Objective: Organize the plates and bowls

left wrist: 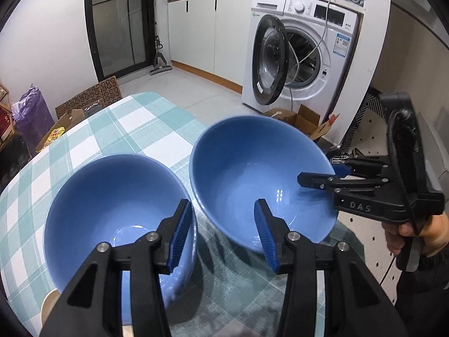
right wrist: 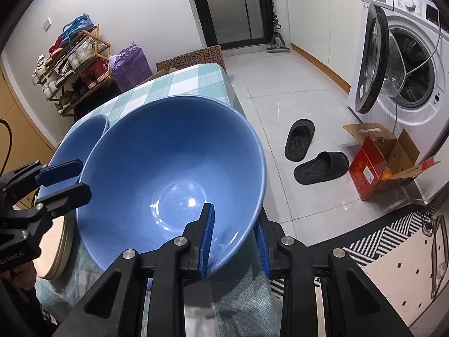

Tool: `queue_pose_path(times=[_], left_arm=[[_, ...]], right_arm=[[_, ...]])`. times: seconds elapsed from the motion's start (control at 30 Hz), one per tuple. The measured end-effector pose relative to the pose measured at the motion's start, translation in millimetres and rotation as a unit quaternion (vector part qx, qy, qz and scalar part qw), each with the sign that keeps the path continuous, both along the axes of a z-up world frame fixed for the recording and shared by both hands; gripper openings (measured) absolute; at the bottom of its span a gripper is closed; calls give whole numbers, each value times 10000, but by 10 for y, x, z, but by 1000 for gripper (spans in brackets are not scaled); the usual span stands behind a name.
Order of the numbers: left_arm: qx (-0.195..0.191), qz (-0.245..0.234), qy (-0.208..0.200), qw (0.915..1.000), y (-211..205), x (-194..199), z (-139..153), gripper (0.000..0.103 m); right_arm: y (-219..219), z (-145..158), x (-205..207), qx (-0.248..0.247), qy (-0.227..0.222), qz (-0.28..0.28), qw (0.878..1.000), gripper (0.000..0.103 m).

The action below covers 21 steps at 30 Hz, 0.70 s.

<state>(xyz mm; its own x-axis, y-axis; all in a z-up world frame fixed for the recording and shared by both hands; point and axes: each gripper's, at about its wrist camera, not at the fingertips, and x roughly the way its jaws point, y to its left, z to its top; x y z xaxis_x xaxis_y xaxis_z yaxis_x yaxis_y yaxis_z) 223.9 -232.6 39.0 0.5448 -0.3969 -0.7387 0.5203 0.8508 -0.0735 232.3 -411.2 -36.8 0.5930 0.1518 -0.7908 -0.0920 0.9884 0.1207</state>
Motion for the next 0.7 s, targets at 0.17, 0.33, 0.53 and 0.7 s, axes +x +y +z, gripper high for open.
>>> queue_pose_path(times=[0.17, 0.33, 0.53, 0.7], left_arm=[[-14, -92, -3, 10000, -30, -21, 28, 46], [18, -121, 68, 9999, -82, -12, -19, 46], [-6, -54, 141, 9999, -110, 54, -45, 46], [91, 27, 139, 9999, -180, 118, -84, 46]], right_arm=[[-29, -2, 1, 12, 25, -31, 10000, 29], [-41, -9, 1, 5, 42, -40, 10000, 29], [-37, 4, -4, 4, 15, -20, 10000, 29], [-13, 10, -10, -20, 12, 13, 10000, 29]])
